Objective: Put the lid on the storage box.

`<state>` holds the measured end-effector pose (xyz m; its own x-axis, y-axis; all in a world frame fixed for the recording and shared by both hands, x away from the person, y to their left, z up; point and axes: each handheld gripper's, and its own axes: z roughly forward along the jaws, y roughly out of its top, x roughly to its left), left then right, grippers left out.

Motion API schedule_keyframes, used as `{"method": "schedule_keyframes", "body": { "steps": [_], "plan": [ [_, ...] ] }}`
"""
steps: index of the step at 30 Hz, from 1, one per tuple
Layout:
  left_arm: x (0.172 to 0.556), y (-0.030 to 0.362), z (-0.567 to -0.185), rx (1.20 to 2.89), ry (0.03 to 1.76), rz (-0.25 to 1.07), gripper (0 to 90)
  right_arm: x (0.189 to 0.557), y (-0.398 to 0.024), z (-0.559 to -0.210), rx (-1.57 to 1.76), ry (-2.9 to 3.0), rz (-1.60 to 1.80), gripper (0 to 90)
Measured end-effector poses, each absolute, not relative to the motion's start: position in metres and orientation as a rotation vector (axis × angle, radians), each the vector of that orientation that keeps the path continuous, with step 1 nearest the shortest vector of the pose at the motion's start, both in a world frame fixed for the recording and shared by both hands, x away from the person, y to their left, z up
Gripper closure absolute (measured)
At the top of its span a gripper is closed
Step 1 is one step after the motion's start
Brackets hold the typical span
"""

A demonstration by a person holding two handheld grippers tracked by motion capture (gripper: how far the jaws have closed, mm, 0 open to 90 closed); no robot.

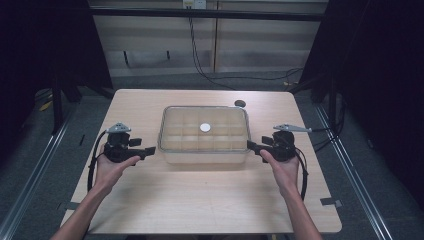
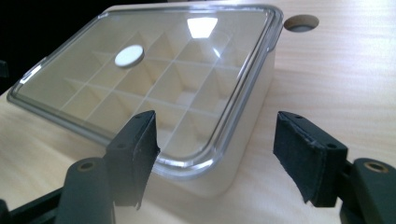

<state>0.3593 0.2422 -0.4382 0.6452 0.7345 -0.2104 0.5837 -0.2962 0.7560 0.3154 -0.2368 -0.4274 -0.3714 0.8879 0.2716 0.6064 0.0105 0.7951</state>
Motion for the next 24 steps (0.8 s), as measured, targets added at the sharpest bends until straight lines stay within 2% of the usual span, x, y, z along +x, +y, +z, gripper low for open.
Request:
{"method": "schedule_keyframes", "body": {
  "steps": [12, 14, 21, 23, 24],
  "plan": [
    [0.321, 0.26, -0.45, 2.012, 0.985, 0.183, 19.9, 0.265, -0.248, -0.439, 1.591, 1.948, 1.345, 28.7],
    [0.311, 0.263, -0.451, 1.993, 1.008, 0.201, 23.8, 0.257, -0.25, -0.44, 1.589, 1.95, 1.358, 28.5],
    [0.283, 0.268, -0.46, 2.031, 0.998, 0.18, 24.8, 0.23, -0.252, -0.442, 1.559, 1.957, 1.352, 28.2],
    [0.276, 0.272, -0.461, 1.988, 1.027, 0.121, 30.7, 0.224, -0.254, -0.444, 1.58, 1.953, 1.367, 28.0],
    [0.271, 0.273, -0.462, 1.995, 1.026, 0.142, 33.2, 0.221, -0.255, -0.445, 1.597, 1.955, 1.386, 27.5]
  ]
}}
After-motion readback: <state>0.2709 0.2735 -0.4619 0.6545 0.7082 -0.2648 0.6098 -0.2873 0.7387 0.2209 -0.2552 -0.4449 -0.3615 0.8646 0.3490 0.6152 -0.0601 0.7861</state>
